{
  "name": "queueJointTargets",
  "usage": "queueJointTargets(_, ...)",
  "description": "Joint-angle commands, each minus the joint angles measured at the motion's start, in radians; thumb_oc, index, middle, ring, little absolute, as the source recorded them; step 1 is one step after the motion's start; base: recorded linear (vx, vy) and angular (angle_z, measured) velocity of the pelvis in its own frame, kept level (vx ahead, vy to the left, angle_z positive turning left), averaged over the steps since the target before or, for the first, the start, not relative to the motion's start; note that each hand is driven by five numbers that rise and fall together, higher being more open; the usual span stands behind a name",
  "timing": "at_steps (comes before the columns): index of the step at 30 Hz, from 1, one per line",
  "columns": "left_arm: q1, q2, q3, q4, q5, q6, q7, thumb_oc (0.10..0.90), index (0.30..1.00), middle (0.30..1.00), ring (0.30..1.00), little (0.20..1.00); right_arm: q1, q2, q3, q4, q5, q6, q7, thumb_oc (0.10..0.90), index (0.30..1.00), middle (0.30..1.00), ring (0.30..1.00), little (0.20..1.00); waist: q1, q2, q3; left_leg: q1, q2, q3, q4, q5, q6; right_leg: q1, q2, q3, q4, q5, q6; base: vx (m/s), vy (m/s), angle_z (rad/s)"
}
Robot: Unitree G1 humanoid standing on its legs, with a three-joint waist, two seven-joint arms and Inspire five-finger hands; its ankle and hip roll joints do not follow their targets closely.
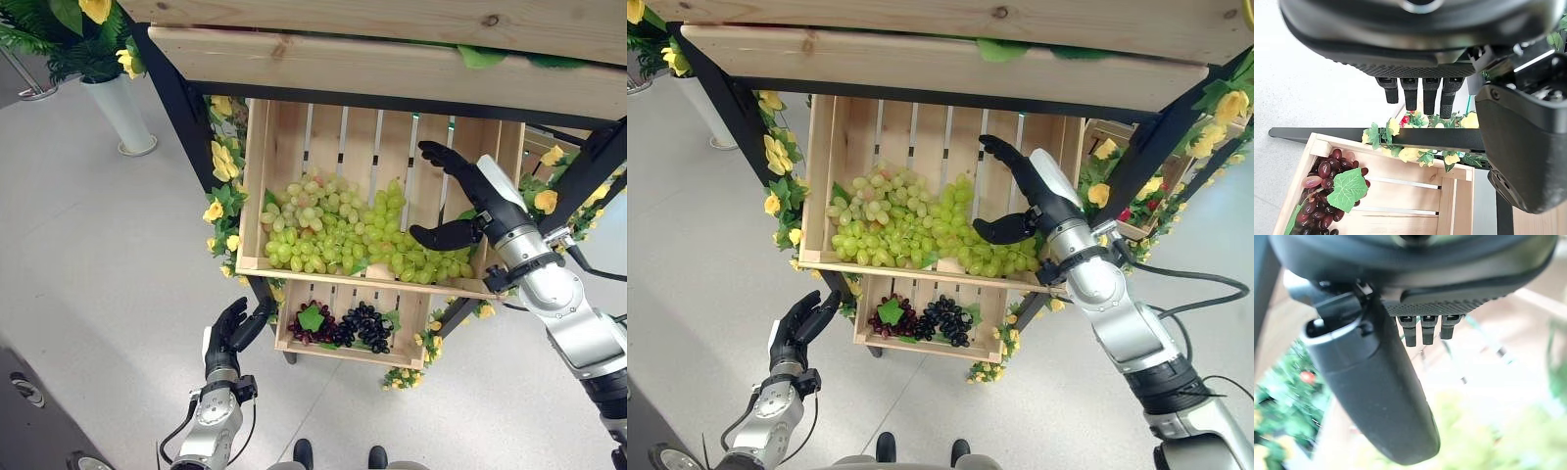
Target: Pick up the fruits from the basket on one side to the basket on the other side
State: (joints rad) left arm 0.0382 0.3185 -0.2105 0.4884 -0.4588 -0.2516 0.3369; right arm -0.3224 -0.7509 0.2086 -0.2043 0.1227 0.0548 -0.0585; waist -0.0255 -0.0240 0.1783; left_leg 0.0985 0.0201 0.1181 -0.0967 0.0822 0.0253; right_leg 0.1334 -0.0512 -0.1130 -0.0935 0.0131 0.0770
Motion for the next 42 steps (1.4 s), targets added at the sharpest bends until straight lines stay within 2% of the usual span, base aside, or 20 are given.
queueJointTargets(1, -0.067, 0.020, 0.019, -0.027, 0.057, -0.086, 0.006, 0.800, 0.900, 0.900, 0.900, 0.900, -0.042, 0.016, -0.089, -0.099, 0.066, -0.170, -0.012, 0.800, 0.900, 0.900, 0.900, 0.900, 0.016, -0.016, -0.067, 0.093, -0.017, 0.021, 0.009, -0.208, 0.002, 0.020, -0.033, -0.033, 0.006, -0.034, 0.015, 0.00, 0.000, 0.00)
queueJointTargets(7, -0.059, 0.017, 0.012, -0.030, 0.070, -0.087, 0.012, 0.800, 0.900, 0.900, 0.900, 0.900, -0.009, 0.060, -0.069, -0.146, 0.169, -0.248, 0.085, 0.800, 0.900, 0.900, 0.900, 0.900, 0.017, -0.013, -0.066, 0.091, -0.018, 0.019, 0.009, -0.208, 0.001, 0.019, -0.034, -0.038, 0.006, -0.035, 0.015, 0.00, 0.000, 0.00)
queueJointTargets(8, -0.058, 0.016, 0.008, -0.027, 0.074, -0.090, 0.014, 0.800, 0.900, 0.900, 0.900, 0.900, -0.006, 0.087, -0.056, -0.160, 0.223, -0.294, 0.112, 0.800, 0.900, 0.900, 0.900, 0.900, 0.018, -0.012, -0.067, 0.091, -0.018, 0.018, 0.009, -0.208, 0.000, 0.019, -0.034, -0.039, 0.006, -0.036, 0.015, 0.00, 0.000, 0.00)
queueJointTargets(10, -0.061, 0.014, -0.003, -0.017, 0.085, -0.096, 0.017, 0.800, 0.900, 0.900, 0.900, 0.900, 0.002, 0.134, -0.026, -0.173, 0.283, -0.312, 0.166, 0.800, 0.900, 0.900, 0.900, 0.900, 0.019, -0.009, -0.070, 0.089, -0.018, 0.018, 0.009, -0.207, -0.001, 0.018, -0.035, -0.041, 0.006, -0.036, 0.015, 0.00, 0.000, 0.00)
queueJointTargets(13, -0.066, 0.009, -0.013, -0.012, 0.084, -0.095, 0.019, 0.800, 0.900, 0.900, 0.900, 0.900, 0.019, 0.180, 0.020, -0.170, 0.283, -0.330, 0.227, 0.800, 0.900, 0.900, 0.900, 0.900, 0.022, -0.007, -0.071, 0.089, -0.019, 0.016, 0.009, -0.205, -0.001, 0.018, -0.036, -0.042, 0.006, -0.036, 0.016, 0.00, 0.000, 0.00)
queueJointTargets(14, -0.070, 0.003, -0.025, -0.009, 0.083, -0.096, 0.025, 0.800, 0.900, 0.900, 0.900, 0.900, 0.032, 0.208, 0.067, -0.165, 0.291, -0.352, 0.276, 0.800, 0.900, 0.900, 0.900, 0.900, 0.025, -0.005, -0.072, 0.087, -0.020, 0.013, 0.009, -0.204, 0.000, 0.016, -0.036, -0.044, 0.006, -0.038, 0.015, 0.00, 0.000, 0.00)
queueJointTargets(16, -0.069, -0.001, -0.041, -0.016, 0.085, -0.093, 0.031, 0.800, 0.900, 0.900, 0.900, 0.900, 0.046, 0.234, 0.115, -0.151, 0.280, -0.393, 0.282, 0.800, 0.900, 0.900, 0.900, 0.900, 0.032, -0.004, -0.072, 0.085, -0.020, 0.009, 0.009, -0.203, 0.002, 0.017, -0.037, -0.049, 0.006, -0.039, 0.015, 0.00, 0.000, 0.00)
queueJointTargets(18, -0.071, -0.002, -0.049, -0.012, 0.088, -0.096, 0.039, 0.800, 0.900, 0.900, 0.900, 0.900, 0.055, 0.257, 0.141, -0.128, 0.307, -0.403, 0.311, 0.800, 0.900, 0.900, 0.900, 0.900, 0.034, -0.004, -0.070, 0.085, -0.020, 0.008, 0.009, -0.201, 0.003, 0.017, -0.037, -0.051, 0.006, -0.039, 0.014, 0.01, -0.014, 0.03)
queueJointTargets(22, -0.075, -0.001, -0.058, 0.002, 0.083, -0.106, 0.050, 0.800, 0.900, 0.900, 0.900, 0.900, 0.102, 0.310, 0.208, -0.084, 0.490, -0.306, 0.463, 0.800, 0.900, 0.900, 0.900, 0.900, 0.035, 0.000, -0.064, 0.082, -0.021, 0.007, 0.009, -0.199, 0.003, 0.015, -0.036, -0.052, 0.006, -0.040, 0.012, 0.00, -0.004, 0.03)
queueJointTargets(23, -0.077, -0.001, -0.059, 0.004, 0.081, -0.106, 0.050, 0.800, 0.900, 0.900, 0.900, 0.900, 0.106, 0.314, 0.214, -0.079, 0.516, -0.294, 0.471, 0.800, 0.900, 0.900, 0.900, 0.900, 0.035, 0.001, -0.064, 0.082, -0.021, 0.007, 0.009, -0.199, 0.003, 0.015, -0.036, -0.052, 0.006, -0.041, 0.012, -0.01, -0.003, -0.03)
queueJointTargets(25, -0.084, 0.002, -0.065, 0.013, 0.075, -0.107, 0.051, 0.800, 0.900, 0.900, 0.900, 0.900, 0.141, 0.357, 0.244, -0.025, 0.652, -0.233, 0.520, 0.800, 0.900, 0.900, 0.900, 0.900, 0.037, 0.003, -0.061, 0.080, -0.021, 0.004, 0.009, -0.196, 0.002, 0.016, -0.036, -0.055, 0.006, -0.042, 0.011, 0.00, 0.000, 0.00)
queueJointTargets(27, -0.083, 0.000, -0.076, 0.028, 0.080, -0.118, 0.061, 0.800, 0.900, 0.900, 0.900, 0.900, 0.171, 0.389, 0.270, 0.021, 0.679, -0.215, 0.556, 0.800, 0.900, 0.900, 0.900, 0.900, 0.037, 0.004, -0.059, 0.078, -0.020, 0.004, 0.009, -0.195, 0.001, 0.015, -0.036, -0.058, 0.006, -0.042, 0.012, 0.00, 0.000, 0.00)
queueJointTargets(30, -0.081, -0.002, -0.085, 0.037, 0.083, -0.109, 0.081, 0.800, 0.900, 0.900, 0.900, 0.900, 0.224, 0.411, 0.305, 0.079, 0.676, -0.204, 0.594, 0.800, 0.900, 0.900, 0.900, 0.900, 0.034, 0.006, -0.056, 0.077, -0.019, 0.005, 0.009, -0.193, 0.000, 0.014, -0.037, -0.061, 0.006, -0.041, 0.012, 0.00, 0.000, 0.00)
queueJointTargets(37, -0.069, -0.016, -0.077, 0.146, 0.079, -0.101, 0.086, 0.800, 0.900, 0.900, 0.900, 0.900, 0.305, 0.401, 0.339, 0.241, 0.634, -0.165, 0.669, 0.800, 0.900, 0.900, 0.900, 0.900, 0.025, 0.002, -0.054, 0.075, -0.020, 0.007, 0.009, -0.189, -0.002, 0.013, -0.037, -0.067, 0.006, -0.041, 0.013, 0.00, -0.004, 0.00)
queueJointTargets(40, -0.071, -0.021, -0.072, 0.183, 0.086, -0.092, 0.087, 0.800, 0.900, 0.900, 0.900, 0.900, 0.320, 0.397, 0.344, 0.299, 0.597, -0.160, 0.658, 0.800, 0.900, 0.900, 0.900, 0.900, 0.023, 0.000, -0.054, 0.075, -0.020, 0.006, 0.009, -0.188, -0.003, 0.013, -0.036, -0.067, 0.006, -0.041, 0.012, 0.00, 0.000, 0.00)
queueJointTargets(42, -0.081, -0.030, -0.060, 0.243, 0.088, -0.060, 0.080, 0.800, 0.900, 0.900, 0.900, 0.900, 0.330, 0.393, 0.339, 0.393, 0.526, -0.156, 0.610, 0.800, 0.900, 0.900, 0.900, 0.900, 0.019, -0.003, -0.052, 0.075, -0.021, 0.006, 0.009, -0.187, -0.005, 0.015, -0.035, -0.069, 0.006, -0.041, 0.011, 0.00, -0.016, 0.00)
